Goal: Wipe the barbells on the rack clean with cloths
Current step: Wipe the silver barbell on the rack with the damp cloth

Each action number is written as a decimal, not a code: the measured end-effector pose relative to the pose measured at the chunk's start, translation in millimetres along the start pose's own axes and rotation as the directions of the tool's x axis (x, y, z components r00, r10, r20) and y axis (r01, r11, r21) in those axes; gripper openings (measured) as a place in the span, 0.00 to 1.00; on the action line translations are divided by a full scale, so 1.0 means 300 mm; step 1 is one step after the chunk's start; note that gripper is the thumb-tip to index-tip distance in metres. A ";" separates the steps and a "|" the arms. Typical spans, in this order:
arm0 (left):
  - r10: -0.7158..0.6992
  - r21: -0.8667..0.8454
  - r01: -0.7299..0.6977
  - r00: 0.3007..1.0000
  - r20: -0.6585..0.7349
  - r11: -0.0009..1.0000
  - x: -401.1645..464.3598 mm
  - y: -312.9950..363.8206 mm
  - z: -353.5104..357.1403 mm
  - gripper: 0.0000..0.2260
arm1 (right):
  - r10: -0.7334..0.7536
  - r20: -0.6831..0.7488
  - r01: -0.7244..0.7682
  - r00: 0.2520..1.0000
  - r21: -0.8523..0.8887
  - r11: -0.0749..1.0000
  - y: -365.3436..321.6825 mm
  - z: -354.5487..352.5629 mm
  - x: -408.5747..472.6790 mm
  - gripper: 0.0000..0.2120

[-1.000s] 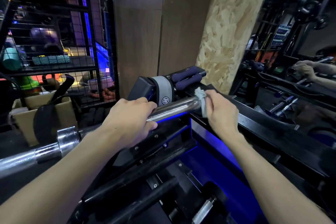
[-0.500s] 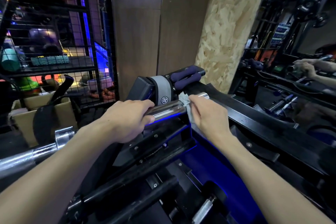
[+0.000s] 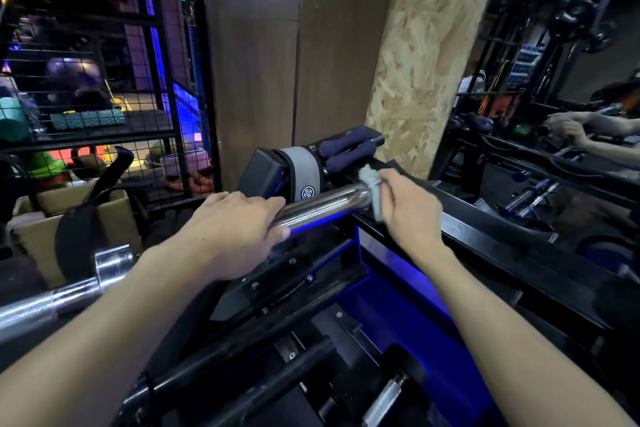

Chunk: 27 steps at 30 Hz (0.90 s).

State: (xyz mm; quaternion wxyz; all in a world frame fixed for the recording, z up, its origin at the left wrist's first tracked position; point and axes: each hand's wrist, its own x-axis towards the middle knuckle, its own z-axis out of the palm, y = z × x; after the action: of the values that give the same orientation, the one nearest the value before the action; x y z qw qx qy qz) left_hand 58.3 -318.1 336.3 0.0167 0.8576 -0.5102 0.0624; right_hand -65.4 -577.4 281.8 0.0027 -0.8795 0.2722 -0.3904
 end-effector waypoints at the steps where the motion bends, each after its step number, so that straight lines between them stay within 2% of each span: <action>1: -0.019 0.015 0.020 1.000 -0.013 1.000 -0.006 0.006 0.004 0.20 | 0.092 0.028 -0.092 0.995 -0.014 0.996 0.035 -0.003 0.023 0.11; 3: -0.054 0.067 0.058 0.997 -0.064 0.996 -0.011 0.017 0.013 0.26 | 0.175 0.041 -0.175 0.984 -0.017 0.984 0.064 0.001 0.029 0.10; 7: -0.059 0.109 0.075 0.988 -0.143 0.991 -0.004 0.027 0.019 0.24 | -0.060 0.005 0.059 0.998 0.096 0.994 -0.048 0.009 -0.057 0.12; 9: -0.046 0.118 0.063 0.989 -0.140 0.991 -0.004 0.027 0.011 0.23 | -0.113 0.006 0.112 0.994 0.089 0.990 -0.048 0.007 -0.060 0.13; 10: -0.044 0.108 0.059 0.990 -0.133 0.992 -0.005 0.026 0.006 0.22 | -0.097 0.002 0.097 0.995 0.056 0.994 -0.026 0.009 -0.045 0.13; 13: -0.055 0.056 0.061 0.993 -0.104 0.997 0.000 0.018 -0.004 0.21 | 0.101 0.032 -0.101 0.994 0.004 0.995 0.054 0.009 0.014 0.11; 15: -0.051 0.038 0.054 0.996 -0.075 0.998 0.010 0.008 -0.003 0.19 | 0.142 0.026 -0.142 0.990 0.019 0.990 0.062 0.008 0.017 0.11; 19: -0.039 0.006 0.039 0.999 -0.005 0.999 0.030 -0.015 0.002 0.18 | -0.068 0.029 0.065 0.997 0.117 0.991 -0.060 -0.003 -0.069 0.12; 22: -0.029 -0.007 0.029 1.000 -0.001 1.000 0.032 -0.031 0.009 0.17 | -0.174 0.053 0.171 0.983 0.056 0.984 -0.071 -0.012 -0.076 0.14; 24: -0.023 -0.003 0.023 1.000 -0.007 1.000 0.032 -0.035 0.012 0.17 | -0.067 0.048 0.068 0.997 -0.022 0.997 0.002 -0.012 -0.020 0.16; 26: -0.017 -0.006 0.017 1.000 -0.010 1.000 0.033 -0.035 0.011 0.17 | 0.096 0.059 -0.092 0.994 -0.075 0.993 0.088 -0.004 0.025 0.12; 27: -0.014 -0.011 0.014 1.000 -0.010 1.000 0.032 -0.036 0.010 0.17 | 0.124 0.067 -0.117 0.990 -0.089 0.989 0.106 0.010 0.024 0.10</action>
State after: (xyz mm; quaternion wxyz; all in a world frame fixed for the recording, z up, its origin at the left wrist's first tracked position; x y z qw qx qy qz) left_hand 72.5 -321.7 334.8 0.0245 0.8608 -0.5043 0.0640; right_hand -74.6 -608.6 277.7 -0.0015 -0.8742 0.3410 -0.3456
